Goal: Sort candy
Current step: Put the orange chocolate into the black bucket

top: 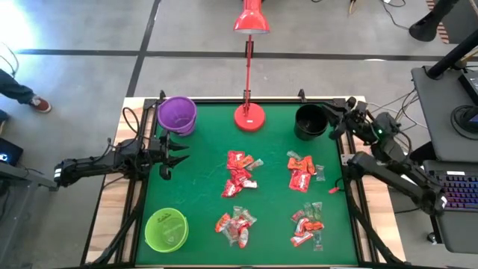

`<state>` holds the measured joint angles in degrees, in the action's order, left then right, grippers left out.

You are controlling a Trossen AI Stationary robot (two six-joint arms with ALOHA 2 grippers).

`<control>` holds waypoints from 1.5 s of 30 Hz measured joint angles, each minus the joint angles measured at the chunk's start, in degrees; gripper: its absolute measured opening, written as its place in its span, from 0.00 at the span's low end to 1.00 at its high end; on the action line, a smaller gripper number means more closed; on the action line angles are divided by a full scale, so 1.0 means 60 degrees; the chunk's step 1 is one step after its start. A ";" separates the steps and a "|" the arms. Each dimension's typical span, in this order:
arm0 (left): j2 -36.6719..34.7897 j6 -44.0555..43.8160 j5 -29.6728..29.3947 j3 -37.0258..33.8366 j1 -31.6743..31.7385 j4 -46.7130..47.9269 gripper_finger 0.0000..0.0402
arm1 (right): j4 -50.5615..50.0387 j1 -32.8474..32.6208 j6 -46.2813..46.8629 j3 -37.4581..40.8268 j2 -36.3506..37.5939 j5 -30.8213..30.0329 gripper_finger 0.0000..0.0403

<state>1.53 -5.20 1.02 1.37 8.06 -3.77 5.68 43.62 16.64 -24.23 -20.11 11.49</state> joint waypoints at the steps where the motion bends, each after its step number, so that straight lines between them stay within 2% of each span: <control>1: 0.0001 0.0000 0.0000 0.0003 0.0003 -0.0003 0.38 | -0.0003 0.0002 0.0006 -0.0115 -0.0224 0.0000 0.18; 9: 0.0001 -0.0003 0.0000 0.0000 0.0000 -0.0004 0.38 | -0.0159 0.0003 0.1376 -0.0796 -0.1738 0.0096 0.18; 18: 0.0001 0.0001 0.0000 -0.0001 0.0003 -0.0004 0.38 | -0.0183 -0.0090 0.2668 -0.1236 -0.2663 0.0607 0.18; 34: 0.0001 0.0000 -0.0065 0.0001 -0.0001 -0.0007 0.38 | -0.0137 -0.0230 0.3845 -0.1482 -0.2875 0.0583 0.18; 45: 0.0001 -0.0003 -0.0080 0.0003 -0.0001 -0.0011 0.38 | -0.0121 -0.0230 0.3941 -0.1482 -0.2864 0.0583 0.18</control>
<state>1.54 -5.21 0.54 1.39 8.05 -3.84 4.95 42.24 40.28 -33.12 -37.30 14.98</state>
